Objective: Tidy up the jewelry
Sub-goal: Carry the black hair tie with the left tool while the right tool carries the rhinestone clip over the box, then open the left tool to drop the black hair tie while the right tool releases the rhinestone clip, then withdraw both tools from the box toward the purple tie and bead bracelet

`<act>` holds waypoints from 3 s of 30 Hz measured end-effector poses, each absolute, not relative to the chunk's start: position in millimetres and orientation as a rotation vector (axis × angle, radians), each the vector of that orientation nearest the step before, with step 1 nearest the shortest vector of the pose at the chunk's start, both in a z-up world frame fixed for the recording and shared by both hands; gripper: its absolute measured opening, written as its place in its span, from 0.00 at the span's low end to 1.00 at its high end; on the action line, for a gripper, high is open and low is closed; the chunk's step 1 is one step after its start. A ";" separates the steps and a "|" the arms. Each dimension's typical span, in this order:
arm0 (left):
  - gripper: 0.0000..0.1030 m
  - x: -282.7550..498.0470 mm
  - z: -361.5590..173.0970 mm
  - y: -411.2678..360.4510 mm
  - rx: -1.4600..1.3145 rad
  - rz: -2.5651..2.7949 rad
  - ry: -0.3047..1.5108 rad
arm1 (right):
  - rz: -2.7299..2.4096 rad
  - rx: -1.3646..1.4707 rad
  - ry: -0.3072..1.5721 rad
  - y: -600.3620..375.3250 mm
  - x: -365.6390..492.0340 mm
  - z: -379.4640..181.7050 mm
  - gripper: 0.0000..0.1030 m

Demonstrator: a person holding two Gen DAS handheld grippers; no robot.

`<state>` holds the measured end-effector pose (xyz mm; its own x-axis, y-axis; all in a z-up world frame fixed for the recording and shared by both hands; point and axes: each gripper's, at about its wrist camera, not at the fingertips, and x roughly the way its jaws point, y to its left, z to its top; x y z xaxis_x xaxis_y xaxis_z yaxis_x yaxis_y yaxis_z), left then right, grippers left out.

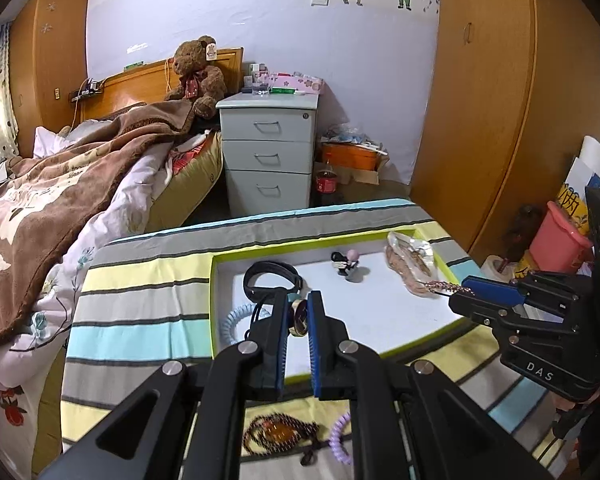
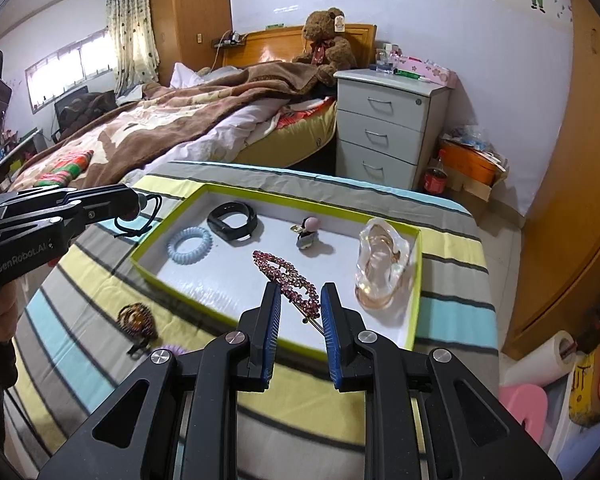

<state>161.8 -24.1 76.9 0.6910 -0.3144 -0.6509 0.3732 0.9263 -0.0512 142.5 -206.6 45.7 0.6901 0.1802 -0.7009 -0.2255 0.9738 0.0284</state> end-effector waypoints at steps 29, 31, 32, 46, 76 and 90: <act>0.10 226.6 6.9 -34.3 0.098 -0.334 0.860 | 0.231 -0.150 0.918 -176.1 234.7 -15.8 0.21; 0.10 227.4 4.7 -34.6 0.095 -0.334 0.866 | 0.223 -0.160 0.921 -175.8 235.0 -17.7 0.21; 0.10 228.3 3.5 -35.0 0.096 -0.334 0.869 | 0.223 -0.161 0.922 -175.7 235.7 -18.0 0.21; 0.10 230.4 -0.7 -38.6 0.086 -0.335 0.885 | 0.227 -0.146 0.934 -175.7 239.8 -21.8 0.21; 0.55 221.4 11.7 -36.6 0.043 -0.349 0.867 | 0.207 -0.108 0.910 -184.7 230.6 -8.0 0.35; 0.65 190.6 36.2 -28.0 0.038 -0.338 0.815 | 0.199 -0.063 0.857 -186.6 203.5 15.3 0.35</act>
